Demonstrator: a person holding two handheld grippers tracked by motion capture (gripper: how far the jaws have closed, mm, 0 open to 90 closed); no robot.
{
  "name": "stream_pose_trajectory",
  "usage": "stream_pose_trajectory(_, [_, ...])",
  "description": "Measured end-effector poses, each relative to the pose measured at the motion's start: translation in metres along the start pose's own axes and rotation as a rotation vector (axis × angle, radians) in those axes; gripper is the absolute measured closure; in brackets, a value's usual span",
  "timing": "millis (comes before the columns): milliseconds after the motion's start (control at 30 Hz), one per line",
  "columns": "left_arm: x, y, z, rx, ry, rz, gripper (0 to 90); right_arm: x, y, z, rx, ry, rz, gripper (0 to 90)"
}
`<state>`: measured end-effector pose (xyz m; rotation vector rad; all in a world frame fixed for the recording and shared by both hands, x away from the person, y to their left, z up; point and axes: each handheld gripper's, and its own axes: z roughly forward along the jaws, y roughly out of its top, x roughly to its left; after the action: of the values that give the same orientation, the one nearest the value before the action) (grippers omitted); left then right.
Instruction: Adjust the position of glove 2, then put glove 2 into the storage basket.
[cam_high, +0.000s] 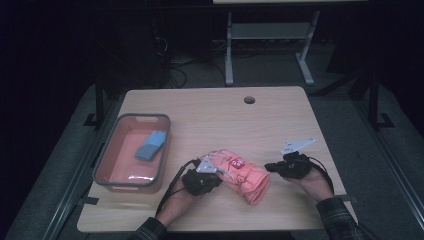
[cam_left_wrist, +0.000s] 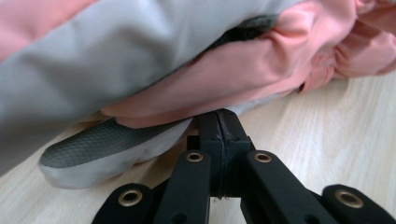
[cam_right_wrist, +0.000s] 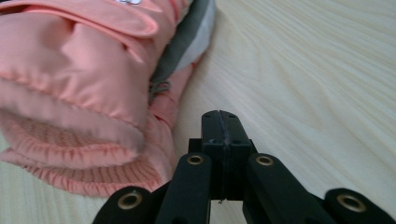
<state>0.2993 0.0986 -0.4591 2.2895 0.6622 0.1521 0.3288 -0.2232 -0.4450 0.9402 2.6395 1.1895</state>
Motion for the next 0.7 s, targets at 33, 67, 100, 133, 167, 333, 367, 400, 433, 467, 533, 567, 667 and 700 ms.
stream_pose_trajectory(33, [0.001,0.001,0.001,-0.002,0.003,-0.004,89.3,0.001,0.000,0.000,0.002,0.003,-0.008,90.0])
stream_pose_trajectory(67, [0.002,0.002,0.002,-0.001,0.004,-0.003,89.3,0.002,0.000,0.001,0.002,0.006,-0.010,90.0])
stream_pose_trajectory(100, [0.003,0.002,0.002,-0.002,0.004,-0.006,89.3,0.004,0.000,0.001,0.003,0.008,-0.013,89.9])
stream_pose_trajectory(133, [0.003,0.002,0.002,-0.002,0.004,-0.006,89.3,0.004,0.000,0.001,0.006,0.010,-0.018,89.9])
stream_pose_trajectory(167, [0.006,0.004,0.003,-0.004,0.000,-0.013,89.4,0.006,-0.001,0.002,0.007,0.013,-0.023,89.9])
stream_pose_trajectory(333, [0.014,0.009,0.007,-0.001,-0.011,-0.020,89.4,0.013,-0.003,0.006,0.033,0.034,-0.035,90.0])
stream_pose_trajectory(367, [0.016,0.011,0.008,-0.005,-0.009,-0.026,89.4,0.015,-0.003,0.006,0.032,0.036,-0.035,90.0])
stream_pose_trajectory(400, [0.017,0.013,0.009,-0.002,-0.008,-0.023,89.4,0.017,-0.003,0.007,0.033,0.043,-0.042,90.0])
stream_pose_trajectory(433, [0.018,0.015,0.010,-0.002,-0.002,-0.020,89.4,0.019,-0.003,0.008,0.032,0.052,-0.049,90.0])
stream_pose_trajectory(467, [0.020,0.017,0.011,-0.004,0.002,-0.029,89.4,0.021,-0.003,0.009,0.036,0.054,-0.055,90.0])
stream_pose_trajectory(533, [0.025,0.020,0.013,-0.002,0.010,-0.039,89.4,0.025,-0.001,0.012,0.042,0.073,-0.063,90.0])
stream_pose_trajectory(567, [0.027,0.021,0.014,-0.001,0.009,-0.049,89.4,0.027,-0.001,0.012,0.041,0.082,-0.066,90.0])
stream_pose_trajectory(667, [0.034,0.026,0.018,-0.006,0.005,-0.063,89.4,0.032,-0.001,0.015,0.045,0.104,-0.084,90.0])
stream_pose_trajectory(700, [0.035,0.027,0.019,-0.005,0.003,-0.067,89.4,0.035,-0.001,0.017,0.050,0.114,-0.087,90.0])
